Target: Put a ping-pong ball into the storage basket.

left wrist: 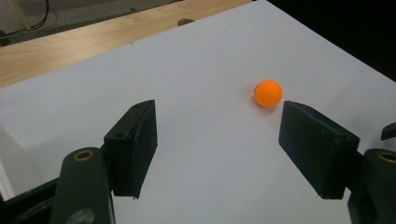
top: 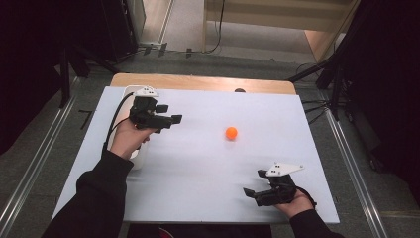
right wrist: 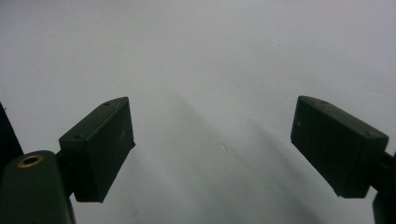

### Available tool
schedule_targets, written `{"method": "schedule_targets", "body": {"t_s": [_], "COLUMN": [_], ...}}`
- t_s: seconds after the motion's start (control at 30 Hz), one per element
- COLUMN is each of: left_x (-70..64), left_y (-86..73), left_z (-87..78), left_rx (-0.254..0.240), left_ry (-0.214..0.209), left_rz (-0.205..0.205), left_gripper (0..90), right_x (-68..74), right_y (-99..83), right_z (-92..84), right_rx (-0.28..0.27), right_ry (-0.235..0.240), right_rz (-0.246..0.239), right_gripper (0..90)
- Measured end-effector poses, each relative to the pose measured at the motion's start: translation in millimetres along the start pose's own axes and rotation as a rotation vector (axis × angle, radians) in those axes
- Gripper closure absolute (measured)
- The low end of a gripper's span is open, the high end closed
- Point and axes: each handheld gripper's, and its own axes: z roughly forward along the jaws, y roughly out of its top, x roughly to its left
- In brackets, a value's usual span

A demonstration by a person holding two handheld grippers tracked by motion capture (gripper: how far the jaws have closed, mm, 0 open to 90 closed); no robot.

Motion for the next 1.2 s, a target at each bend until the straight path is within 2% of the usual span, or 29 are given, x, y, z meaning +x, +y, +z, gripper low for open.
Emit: {"method": "schedule_targets", "body": {"t_s": [0.27,0.37,0.5,0.73,0.83,1.07,1.2], "left_x": [-9.1,-11.0,-15.0,-19.1,-20.4,-27.0,-29.6], "left_y": [-0.8,-1.7,-2.6,-3.9,-4.5,-6.0,-6.4], "left_z": [6.8,9.8,12.0,14.9,17.1,26.8,34.9], "left_rx": [0.001,-0.005,-0.003,-0.03,-0.041,-0.03,-0.03], "left_ry": [-0.014,-0.053,-0.039,-0.036,-0.046,-0.054,-0.066], "left_rz": [0.027,0.017,0.044,0.055,0.047,0.076,0.07], "left_gripper": [28.3,28.3,28.3,28.3,28.3,28.3,28.3], "right_x": [-0.2,-0.1,-0.7,-2.1,-2.6,-4.7,-4.5], "right_y": [-0.3,-0.4,-0.5,0.4,0.5,0.1,-0.5], "right_z": [-0.1,-1.0,-1.3,-1.1,-1.4,-2.1,-3.3], "right_rx": [-0.003,-0.001,-0.006,-0.011,-0.016,-0.024,-0.024], "right_ry": [0.004,0.001,0.003,0.01,0.009,0.0,0.001], "right_rz": [-0.002,0.003,0.005,0.007,0.01,0.022,0.024], "right_gripper": [11.8,11.8,11.8,11.8,11.8,11.8,11.8]}}
